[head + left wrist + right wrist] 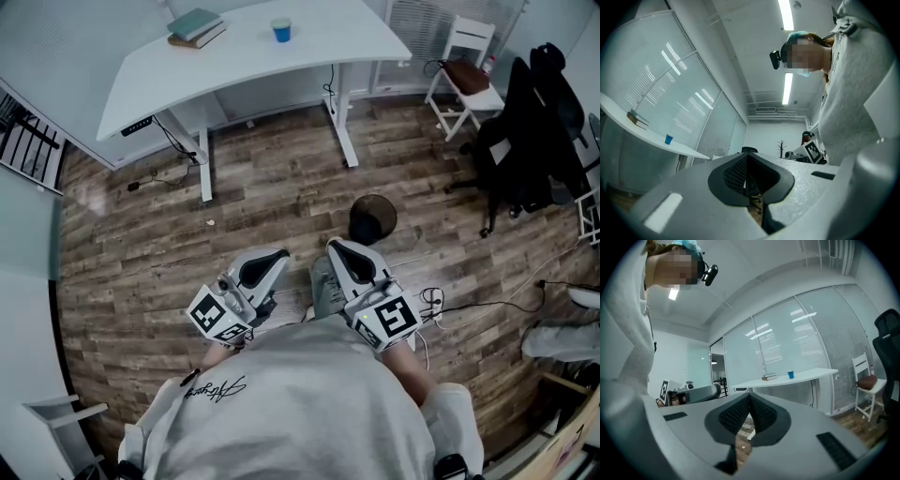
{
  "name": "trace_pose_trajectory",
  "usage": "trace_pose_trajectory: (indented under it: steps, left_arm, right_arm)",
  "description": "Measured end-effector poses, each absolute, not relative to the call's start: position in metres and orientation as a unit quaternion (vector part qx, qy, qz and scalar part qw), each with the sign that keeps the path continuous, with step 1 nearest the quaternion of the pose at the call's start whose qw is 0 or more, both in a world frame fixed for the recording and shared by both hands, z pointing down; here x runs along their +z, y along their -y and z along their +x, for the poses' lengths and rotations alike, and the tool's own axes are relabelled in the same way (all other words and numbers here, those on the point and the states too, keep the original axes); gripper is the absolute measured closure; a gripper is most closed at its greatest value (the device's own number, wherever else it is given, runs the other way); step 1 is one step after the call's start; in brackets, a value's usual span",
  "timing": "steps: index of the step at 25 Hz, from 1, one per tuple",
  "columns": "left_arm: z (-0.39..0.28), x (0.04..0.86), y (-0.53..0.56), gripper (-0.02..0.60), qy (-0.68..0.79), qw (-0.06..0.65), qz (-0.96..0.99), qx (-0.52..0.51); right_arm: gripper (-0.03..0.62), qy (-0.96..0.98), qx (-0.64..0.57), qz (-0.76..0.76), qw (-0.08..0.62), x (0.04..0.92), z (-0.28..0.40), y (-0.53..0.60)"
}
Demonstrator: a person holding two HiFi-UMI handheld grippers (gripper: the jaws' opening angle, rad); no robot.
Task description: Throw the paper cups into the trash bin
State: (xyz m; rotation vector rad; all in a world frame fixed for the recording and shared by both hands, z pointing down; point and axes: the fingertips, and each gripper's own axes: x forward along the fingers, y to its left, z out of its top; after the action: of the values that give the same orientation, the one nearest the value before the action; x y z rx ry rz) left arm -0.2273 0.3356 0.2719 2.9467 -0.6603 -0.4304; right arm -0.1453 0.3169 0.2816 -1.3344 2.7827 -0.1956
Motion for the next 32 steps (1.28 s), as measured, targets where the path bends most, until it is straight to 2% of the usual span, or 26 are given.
trace_pose_trajectory:
  steps: [11,32]
  left_arm:
    - [-0.229,0.266,-0.297,0.578,0.230,0.037,0.963,-0.140]
    - [-0.218,0.250,-0.154,0.578,0.257,0.025,0.955,-0.145]
  right_arm:
    - [0.583,-0.909,-0.054,-0.412,0.036,0.276,-0.151,-0.272]
    - [0.583,-0.919,-0.073,-0.384,0.046,0.269,-0.137,-0.125]
